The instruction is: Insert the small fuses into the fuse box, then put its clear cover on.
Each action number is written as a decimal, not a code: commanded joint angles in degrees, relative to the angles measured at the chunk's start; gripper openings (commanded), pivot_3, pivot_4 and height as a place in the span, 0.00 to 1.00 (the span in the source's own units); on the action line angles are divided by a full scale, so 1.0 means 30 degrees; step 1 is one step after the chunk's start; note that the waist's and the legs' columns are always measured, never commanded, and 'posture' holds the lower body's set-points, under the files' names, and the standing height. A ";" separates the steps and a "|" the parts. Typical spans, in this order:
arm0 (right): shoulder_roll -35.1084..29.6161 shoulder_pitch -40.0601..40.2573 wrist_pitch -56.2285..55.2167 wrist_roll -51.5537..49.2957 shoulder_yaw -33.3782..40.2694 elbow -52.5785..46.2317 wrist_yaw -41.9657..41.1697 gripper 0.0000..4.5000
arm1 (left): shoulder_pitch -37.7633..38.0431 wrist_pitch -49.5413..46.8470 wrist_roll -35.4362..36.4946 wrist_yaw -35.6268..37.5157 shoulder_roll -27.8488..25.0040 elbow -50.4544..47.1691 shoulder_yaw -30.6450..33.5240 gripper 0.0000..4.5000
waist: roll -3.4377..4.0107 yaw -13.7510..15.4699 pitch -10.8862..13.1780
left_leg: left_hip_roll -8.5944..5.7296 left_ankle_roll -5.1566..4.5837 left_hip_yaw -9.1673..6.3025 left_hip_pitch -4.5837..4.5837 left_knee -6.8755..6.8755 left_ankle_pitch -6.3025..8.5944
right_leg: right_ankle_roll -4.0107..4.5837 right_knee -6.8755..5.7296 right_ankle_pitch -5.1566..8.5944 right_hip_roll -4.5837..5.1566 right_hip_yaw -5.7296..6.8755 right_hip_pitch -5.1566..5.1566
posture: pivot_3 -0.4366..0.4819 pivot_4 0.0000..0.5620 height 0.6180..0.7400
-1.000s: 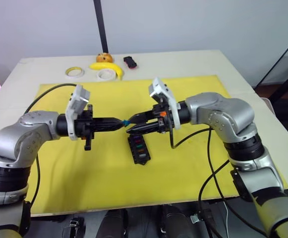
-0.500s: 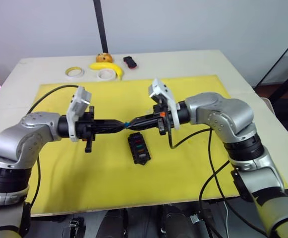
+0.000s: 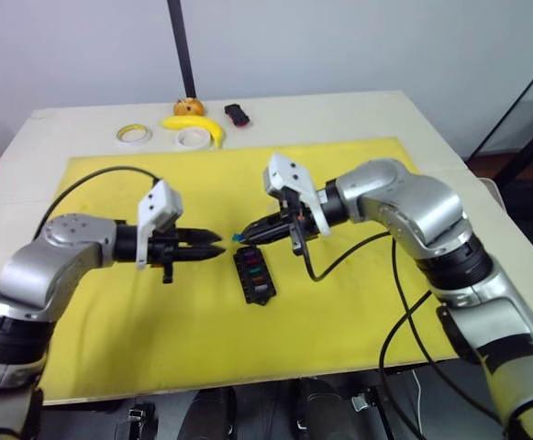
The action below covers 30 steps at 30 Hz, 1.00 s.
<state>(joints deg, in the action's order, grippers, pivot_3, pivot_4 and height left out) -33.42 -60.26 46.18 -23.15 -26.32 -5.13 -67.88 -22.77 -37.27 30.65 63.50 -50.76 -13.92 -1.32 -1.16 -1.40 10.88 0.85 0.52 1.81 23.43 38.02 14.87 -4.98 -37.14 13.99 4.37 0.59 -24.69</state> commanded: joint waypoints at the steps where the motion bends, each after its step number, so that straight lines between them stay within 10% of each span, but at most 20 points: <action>1: -0.0384 -0.0794 -0.3553 0.2556 -0.1632 0.1471 -0.1853 0.00 | 0.1173 0.0996 -0.0773 -0.0096 -0.0532 -0.0783 0.0489 0.66 | 0.0001 0.0094 0.0000 | 0.0000 0.0000 -0.0004 0.0003 -0.0008 0.0000 | 0.0001 0.0001 0.0000 -0.0001 0.0002 -0.0006 | 0.48 0.27 1.00; 5: 0.0530 -0.1638 -0.5723 0.4172 -0.2248 0.4134 -0.2654 0.00 | 0.1818 0.2124 -0.1866 -0.0597 -0.0278 -0.0475 0.0193 0.99 | -0.0003 0.0194 0.0003 | 0.0013 0.0001 0.0000 0.0017 0.0011 -0.0001 | 0.0002 0.0005 0.0001 0.0011 0.0002 -0.0002 | 0.48 0.27 1.00; 30: 0.3385 -0.2589 -0.9259 0.7688 -0.1797 0.9473 -0.4313 0.00 | 0.1559 0.4085 -0.3954 -0.1331 0.1520 -0.0825 -0.1351 0.99 | -0.0003 0.0168 0.0003 | 0.0004 0.0002 0.0005 0.0017 0.0015 -0.0001 | -0.0003 -0.0011 -0.0004 0.0030 0.0004 -0.0001 | 0.48 0.27 1.00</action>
<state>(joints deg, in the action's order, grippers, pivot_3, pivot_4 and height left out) -23.52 -66.04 19.20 -0.42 -33.87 23.54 -80.80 -17.80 -26.38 19.18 59.38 -46.00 -14.82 -5.61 -1.17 -0.90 10.89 0.86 0.52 1.82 23.49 38.07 14.86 -4.98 -37.17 13.98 4.46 0.60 -24.69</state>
